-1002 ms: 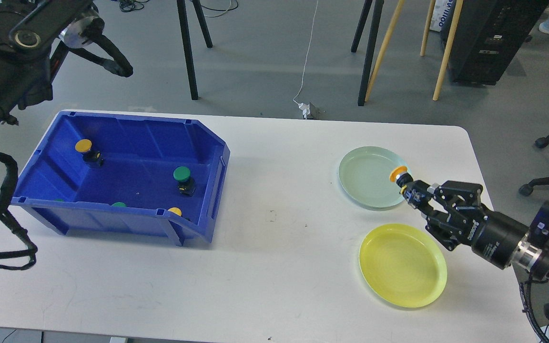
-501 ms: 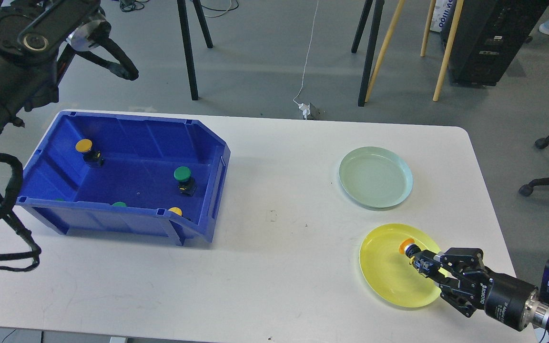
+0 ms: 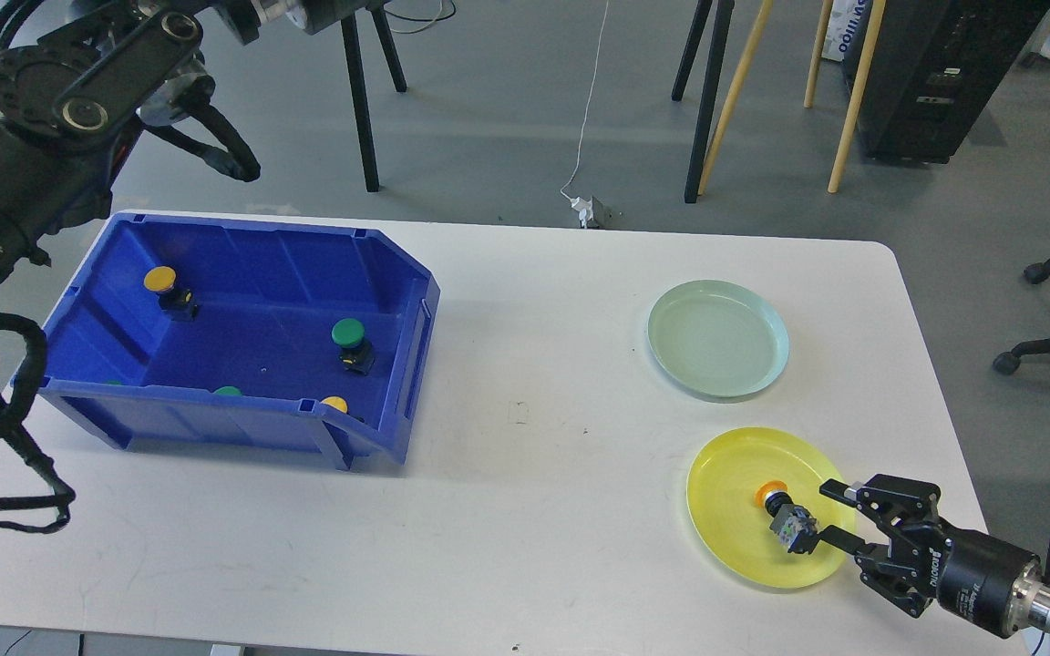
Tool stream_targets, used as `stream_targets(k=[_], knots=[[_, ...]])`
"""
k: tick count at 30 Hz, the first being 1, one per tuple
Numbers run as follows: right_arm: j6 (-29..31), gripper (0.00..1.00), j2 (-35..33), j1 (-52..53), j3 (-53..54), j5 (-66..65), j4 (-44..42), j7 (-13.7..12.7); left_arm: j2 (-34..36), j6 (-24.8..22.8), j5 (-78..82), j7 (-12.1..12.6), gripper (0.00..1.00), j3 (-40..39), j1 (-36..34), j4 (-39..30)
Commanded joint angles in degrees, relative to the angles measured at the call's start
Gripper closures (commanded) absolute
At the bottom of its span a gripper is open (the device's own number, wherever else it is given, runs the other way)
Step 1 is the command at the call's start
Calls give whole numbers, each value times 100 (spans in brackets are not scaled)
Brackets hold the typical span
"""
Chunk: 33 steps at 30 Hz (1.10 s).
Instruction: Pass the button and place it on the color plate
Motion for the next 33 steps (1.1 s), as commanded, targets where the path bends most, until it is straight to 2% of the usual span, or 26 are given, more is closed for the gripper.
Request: stream_targets(k=[1,5,9,14,17,20,24,27,33], knots=[[8,15,36,35,183,25,6,0,69,0,101,0,3,8,93,-14],[43,10,45,61,271,25,6,0,411,0,374,0,3,323,111,-84],[61,9,36,114,534,16,-3,0,990,0,515,58,3,1052,59,-382],[26,9,45,263,833,7,-231,0,2150,0,1155,453,3,1423,23,-1497],[-9,9,45,438,939,7,-424,0,2695,0,2014,506,3,1458,93,-2253],[-27,9,36,649,948,43,-521,0,3083,0,2929,507,3,1459,295,-2720],[-27,9,36,825,948,69,-670,0,3119,0,3992,507,3,1458,857,-2888],[-36,9,45,861,948,69,-758,0,2953,0,5020,498,3,1458,937,-2801],[-202,9,36,869,895,60,-767,0,2030,0,5875,471,3,1467,1341,-1905]])
